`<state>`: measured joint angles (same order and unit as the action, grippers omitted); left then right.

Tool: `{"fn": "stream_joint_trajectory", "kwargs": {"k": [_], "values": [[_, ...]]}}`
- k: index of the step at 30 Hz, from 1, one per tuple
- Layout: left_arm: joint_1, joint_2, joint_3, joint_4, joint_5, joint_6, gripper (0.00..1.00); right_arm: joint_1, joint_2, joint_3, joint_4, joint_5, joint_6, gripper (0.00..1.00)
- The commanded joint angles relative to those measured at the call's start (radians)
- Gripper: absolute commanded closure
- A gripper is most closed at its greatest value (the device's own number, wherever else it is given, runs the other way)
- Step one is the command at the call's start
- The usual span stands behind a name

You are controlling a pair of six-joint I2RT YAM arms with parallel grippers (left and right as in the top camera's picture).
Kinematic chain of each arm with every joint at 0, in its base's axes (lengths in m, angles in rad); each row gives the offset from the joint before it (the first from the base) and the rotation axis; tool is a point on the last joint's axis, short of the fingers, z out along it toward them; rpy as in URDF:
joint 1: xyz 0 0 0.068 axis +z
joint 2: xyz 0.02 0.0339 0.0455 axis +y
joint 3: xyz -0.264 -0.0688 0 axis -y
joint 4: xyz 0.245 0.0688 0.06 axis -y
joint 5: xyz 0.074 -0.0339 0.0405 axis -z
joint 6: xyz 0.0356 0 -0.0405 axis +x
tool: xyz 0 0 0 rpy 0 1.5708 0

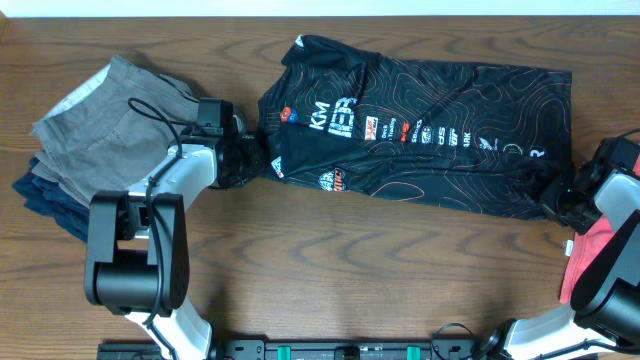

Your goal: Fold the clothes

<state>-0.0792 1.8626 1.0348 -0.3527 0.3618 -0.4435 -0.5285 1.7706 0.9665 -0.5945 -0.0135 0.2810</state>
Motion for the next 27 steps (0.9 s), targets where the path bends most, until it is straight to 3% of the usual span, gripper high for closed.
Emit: {"fn": "stream_joint_trajectory", "kwargs": {"k": [1,11,20,27], "values": [[-0.002,0.047,-0.018,-0.035,-0.016,0.005,0.94,0.01,0.032,-0.033,-0.027,0.008,0.013,0.99],[0.053,0.04,-0.018,-0.287,-0.016,0.004,0.94,-0.023,0.032,-0.032,-0.177,0.185,0.134,0.99],[0.096,0.005,-0.019,-0.543,-0.067,-0.03,0.94,-0.085,0.0,-0.031,-0.206,0.189,0.142,0.99],[0.096,-0.098,-0.019,-0.593,-0.068,-0.055,0.94,-0.084,-0.051,-0.016,-0.208,0.101,0.117,0.98]]}}
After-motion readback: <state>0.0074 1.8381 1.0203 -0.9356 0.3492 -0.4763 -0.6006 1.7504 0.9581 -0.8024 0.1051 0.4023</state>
